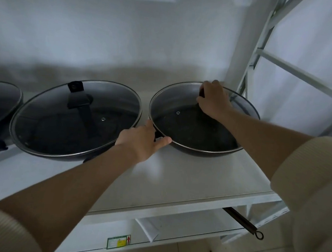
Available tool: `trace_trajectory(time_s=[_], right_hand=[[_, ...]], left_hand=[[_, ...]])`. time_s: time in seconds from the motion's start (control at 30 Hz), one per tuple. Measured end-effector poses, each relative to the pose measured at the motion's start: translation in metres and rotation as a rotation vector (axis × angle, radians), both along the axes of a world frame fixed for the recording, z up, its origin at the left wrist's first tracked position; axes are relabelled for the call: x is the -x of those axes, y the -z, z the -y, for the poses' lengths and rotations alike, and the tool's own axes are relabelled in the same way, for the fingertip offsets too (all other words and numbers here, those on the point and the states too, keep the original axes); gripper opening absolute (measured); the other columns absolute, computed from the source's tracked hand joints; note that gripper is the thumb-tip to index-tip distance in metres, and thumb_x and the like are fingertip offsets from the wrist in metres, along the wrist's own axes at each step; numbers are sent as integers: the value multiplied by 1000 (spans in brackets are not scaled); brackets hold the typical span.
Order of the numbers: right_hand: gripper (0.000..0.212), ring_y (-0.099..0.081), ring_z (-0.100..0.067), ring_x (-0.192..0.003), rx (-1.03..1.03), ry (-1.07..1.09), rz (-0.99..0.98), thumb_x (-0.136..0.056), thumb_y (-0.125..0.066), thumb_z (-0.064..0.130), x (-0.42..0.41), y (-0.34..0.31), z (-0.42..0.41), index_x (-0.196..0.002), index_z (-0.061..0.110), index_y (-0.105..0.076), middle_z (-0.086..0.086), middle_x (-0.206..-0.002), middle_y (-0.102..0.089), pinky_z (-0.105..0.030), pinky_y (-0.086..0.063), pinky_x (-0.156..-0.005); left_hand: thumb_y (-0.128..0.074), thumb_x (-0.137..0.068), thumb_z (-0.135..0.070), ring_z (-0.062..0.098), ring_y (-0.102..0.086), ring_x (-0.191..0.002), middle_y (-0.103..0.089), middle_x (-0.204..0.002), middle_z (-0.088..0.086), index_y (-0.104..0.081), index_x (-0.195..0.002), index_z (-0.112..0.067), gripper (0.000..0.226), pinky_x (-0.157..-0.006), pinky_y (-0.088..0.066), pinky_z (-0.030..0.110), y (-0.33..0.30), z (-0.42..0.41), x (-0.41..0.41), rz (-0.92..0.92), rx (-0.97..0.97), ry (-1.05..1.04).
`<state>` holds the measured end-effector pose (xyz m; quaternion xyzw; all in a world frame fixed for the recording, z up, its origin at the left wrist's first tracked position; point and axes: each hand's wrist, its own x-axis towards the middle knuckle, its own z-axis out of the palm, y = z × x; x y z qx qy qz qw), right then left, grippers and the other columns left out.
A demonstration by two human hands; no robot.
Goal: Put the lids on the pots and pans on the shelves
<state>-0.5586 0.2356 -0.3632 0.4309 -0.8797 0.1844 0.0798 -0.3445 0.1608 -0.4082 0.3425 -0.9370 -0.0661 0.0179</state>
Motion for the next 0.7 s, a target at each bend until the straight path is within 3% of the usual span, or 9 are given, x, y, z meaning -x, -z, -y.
trace_trajectory(time_s=[0.23, 0.43, 0.53, 0.6, 0.7], right_hand=[[18, -60, -34, -99, -20, -1, 30, -88, -56, 7, -2, -2, -3, -105, 2, -60, -18, -110, -60, -41, -52, -84], [30, -53, -35, -111, -31, 3, 26, -92, -53, 11, -15, -3, -12, -121, 4, -53, -20, -125, -49, -40, -47, -88], [40, -46, -34, -123, 40, -15, -63, -93, -50, 14, -34, -4, -21, -133, 6, -48, -18, -134, -44, -41, -45, -98], [41, -46, -33, -124, 36, -35, -111, -94, -49, 17, -49, -6, -28, -133, 7, -49, -17, -134, -47, -43, -46, -100], [35, -50, -32, -118, 16, -41, -109, -94, -49, 21, -73, -13, -44, -125, 6, -53, -16, -126, -54, -44, -48, -97]], left_hand=[[-26, -85, -73, 29, -65, -93, -66, -102, 7, -38, -127, -13, 74, -68, -42, 34, 1, -2, 0, 35, 75, 14], [-30, -89, -68, 30, -64, -99, -65, -108, 8, -38, -131, -14, 69, -71, -41, 34, -8, -10, 1, 42, 55, -13], [-33, -93, -60, 32, -60, -106, -60, -114, 12, -47, -123, -9, 61, -76, -45, 38, -19, -16, 0, -73, 74, -47], [-37, -95, -52, 32, -55, -112, -55, -119, 14, -46, -125, -8, 55, -82, -47, 42, -29, -20, 3, -168, 122, -25], [-33, -97, -49, 33, -56, -110, -54, -120, 14, -43, -130, -11, 52, -79, -45, 41, -53, -26, 8, -178, 184, 44]])
